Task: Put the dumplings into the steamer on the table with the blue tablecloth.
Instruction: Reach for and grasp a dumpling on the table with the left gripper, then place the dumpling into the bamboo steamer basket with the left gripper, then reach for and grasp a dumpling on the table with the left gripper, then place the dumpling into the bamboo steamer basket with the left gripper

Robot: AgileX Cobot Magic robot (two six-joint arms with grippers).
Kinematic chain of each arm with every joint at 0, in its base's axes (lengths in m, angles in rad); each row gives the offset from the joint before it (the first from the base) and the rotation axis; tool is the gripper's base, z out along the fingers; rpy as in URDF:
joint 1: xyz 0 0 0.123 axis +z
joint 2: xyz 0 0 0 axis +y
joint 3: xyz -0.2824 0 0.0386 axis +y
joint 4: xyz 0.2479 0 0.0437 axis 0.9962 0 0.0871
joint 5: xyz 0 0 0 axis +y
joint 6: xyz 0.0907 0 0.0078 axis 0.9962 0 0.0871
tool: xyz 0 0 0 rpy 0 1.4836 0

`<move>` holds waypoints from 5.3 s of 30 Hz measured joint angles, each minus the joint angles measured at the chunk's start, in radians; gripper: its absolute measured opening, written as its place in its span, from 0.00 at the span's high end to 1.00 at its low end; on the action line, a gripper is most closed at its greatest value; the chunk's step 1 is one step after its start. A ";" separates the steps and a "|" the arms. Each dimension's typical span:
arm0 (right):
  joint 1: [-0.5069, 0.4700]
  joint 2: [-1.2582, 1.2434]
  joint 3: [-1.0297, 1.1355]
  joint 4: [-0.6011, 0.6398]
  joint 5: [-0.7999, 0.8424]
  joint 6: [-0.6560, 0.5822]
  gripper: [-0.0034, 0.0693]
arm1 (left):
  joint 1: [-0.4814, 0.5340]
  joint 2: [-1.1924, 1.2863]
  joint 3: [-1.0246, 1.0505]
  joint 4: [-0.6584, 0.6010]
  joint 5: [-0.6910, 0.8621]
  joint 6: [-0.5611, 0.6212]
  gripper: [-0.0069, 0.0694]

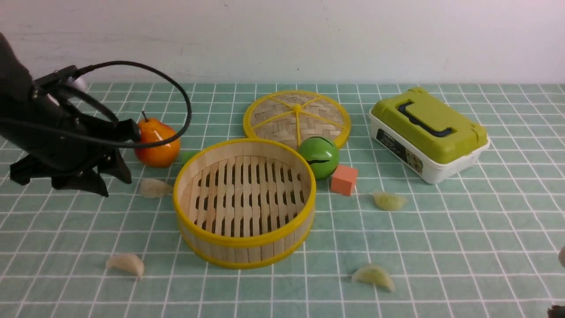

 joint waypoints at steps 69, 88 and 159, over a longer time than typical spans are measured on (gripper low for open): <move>0.000 0.000 0.005 0.095 -0.099 -0.004 0.94 | -0.299 0.319 -0.464 0.216 0.140 -0.005 0.80; 0.000 0.000 0.005 0.095 -0.100 -0.004 0.92 | -0.320 0.462 -0.493 0.252 0.197 -0.012 0.46; 0.000 0.000 0.015 0.107 -0.120 -0.004 0.88 | -0.395 0.403 -0.331 0.096 -0.114 0.026 0.68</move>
